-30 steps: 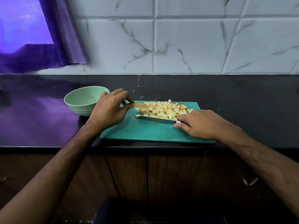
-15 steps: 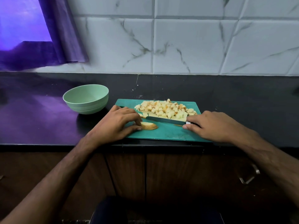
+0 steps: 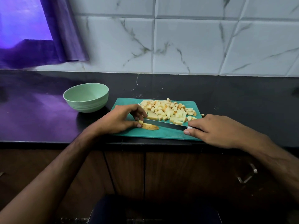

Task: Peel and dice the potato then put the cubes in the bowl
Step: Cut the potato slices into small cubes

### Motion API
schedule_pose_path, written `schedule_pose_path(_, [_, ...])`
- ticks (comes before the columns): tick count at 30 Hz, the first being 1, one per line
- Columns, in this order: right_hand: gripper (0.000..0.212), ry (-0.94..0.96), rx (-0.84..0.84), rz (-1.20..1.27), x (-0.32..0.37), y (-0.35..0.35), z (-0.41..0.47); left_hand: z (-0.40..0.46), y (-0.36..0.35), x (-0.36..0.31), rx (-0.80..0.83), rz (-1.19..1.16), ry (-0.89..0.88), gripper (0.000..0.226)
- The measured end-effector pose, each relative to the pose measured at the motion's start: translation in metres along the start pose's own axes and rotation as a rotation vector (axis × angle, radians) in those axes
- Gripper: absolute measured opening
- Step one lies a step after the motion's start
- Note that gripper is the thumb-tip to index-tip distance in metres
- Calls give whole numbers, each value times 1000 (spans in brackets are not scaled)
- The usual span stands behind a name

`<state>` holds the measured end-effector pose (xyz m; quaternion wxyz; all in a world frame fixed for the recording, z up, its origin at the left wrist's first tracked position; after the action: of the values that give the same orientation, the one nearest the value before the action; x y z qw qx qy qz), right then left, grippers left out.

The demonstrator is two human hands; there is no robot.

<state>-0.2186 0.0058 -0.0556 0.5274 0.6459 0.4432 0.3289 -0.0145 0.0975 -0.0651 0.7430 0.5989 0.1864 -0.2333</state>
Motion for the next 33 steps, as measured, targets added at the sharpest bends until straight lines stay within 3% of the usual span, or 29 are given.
schedule_pose_path(7, [43, -15, -58, -17, 9, 0, 10, 9, -3, 0, 24, 178, 35, 29])
schedule_pose_path(33, [33, 69, -2, 95, 15, -9, 28, 21, -3, 3, 100, 111, 101, 23])
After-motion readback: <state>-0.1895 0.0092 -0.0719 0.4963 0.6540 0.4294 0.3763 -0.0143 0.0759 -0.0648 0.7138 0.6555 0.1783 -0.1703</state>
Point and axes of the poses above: each hand's wrist, its own z-axis towards the middle knuckle, its own y-axis out of the back of the hand, x = y × z, the point moved 10 cm from there along z, towards the middle knuckle, and after that the axes turned 5 degrees about x, right-handed, at the moved point
